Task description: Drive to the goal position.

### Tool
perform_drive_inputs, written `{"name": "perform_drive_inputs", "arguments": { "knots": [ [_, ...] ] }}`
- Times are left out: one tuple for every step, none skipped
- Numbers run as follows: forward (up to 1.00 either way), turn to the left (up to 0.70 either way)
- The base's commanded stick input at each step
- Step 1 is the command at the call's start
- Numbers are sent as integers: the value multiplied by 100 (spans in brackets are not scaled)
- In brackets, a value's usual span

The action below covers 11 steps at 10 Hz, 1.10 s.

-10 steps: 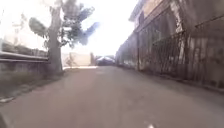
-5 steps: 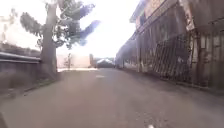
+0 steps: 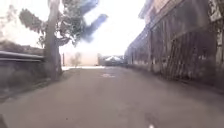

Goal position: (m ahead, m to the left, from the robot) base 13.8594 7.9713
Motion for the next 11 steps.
{"name": "perform_drive_inputs", "arguments": {
  "knots": [
    [100, 0],
    [100, 0],
    [100, 0],
    [100, 0],
    [100, 0],
    [100, 0],
    [100, 0],
    [100, 0],
    [100, 0],
    [100, 0],
    [100, 0]
  ]
}}
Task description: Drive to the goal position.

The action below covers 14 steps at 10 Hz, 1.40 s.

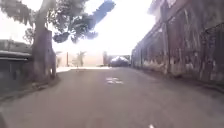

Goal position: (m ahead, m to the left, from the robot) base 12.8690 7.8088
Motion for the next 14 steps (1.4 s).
{"name": "perform_drive_inputs", "arguments": {
  "knots": [
    [100, 0],
    [100, 0],
    [100, 0],
    [100, 0],
    [100, 0],
    [100, 0],
    [100, 0],
    [100, 0],
    [100, 0],
    [100, 0],
    [100, 0],
    [100, 0],
    [100, 0],
    [100, 0]
  ]
}}
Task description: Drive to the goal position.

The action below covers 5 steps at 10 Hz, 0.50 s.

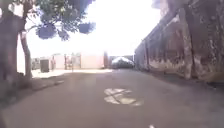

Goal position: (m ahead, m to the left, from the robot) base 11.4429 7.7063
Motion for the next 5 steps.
{"name": "perform_drive_inputs", "arguments": {
  "knots": [
    [100, 0],
    [100, 0],
    [100, 0],
    [100, 0],
    [100, 0]
  ]
}}
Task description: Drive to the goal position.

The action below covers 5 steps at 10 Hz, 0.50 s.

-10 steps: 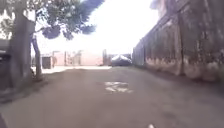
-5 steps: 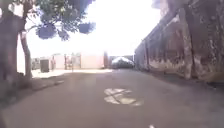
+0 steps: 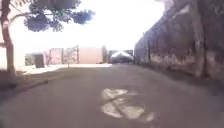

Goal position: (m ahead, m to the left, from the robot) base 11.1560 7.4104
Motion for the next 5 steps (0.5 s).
{"name": "perform_drive_inputs", "arguments": {
  "knots": [
    [100, 0],
    [100, 0],
    [100, 0],
    [100, 0],
    [100, 0]
  ]
}}
